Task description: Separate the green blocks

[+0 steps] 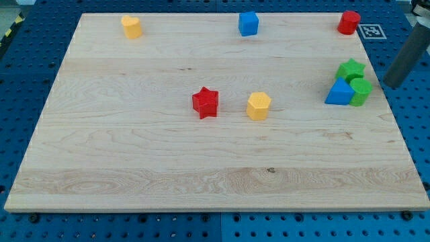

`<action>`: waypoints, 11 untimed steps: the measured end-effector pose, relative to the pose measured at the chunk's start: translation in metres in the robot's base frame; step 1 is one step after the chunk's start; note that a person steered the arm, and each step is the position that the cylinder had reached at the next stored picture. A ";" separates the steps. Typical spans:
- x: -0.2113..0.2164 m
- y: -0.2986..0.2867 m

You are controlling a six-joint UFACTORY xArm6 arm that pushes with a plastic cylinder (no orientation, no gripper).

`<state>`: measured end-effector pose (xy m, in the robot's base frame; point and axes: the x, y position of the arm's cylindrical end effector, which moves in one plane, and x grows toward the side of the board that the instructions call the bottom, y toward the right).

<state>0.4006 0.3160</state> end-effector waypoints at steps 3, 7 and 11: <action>0.003 -0.014; 0.026 -0.065; 0.051 -0.062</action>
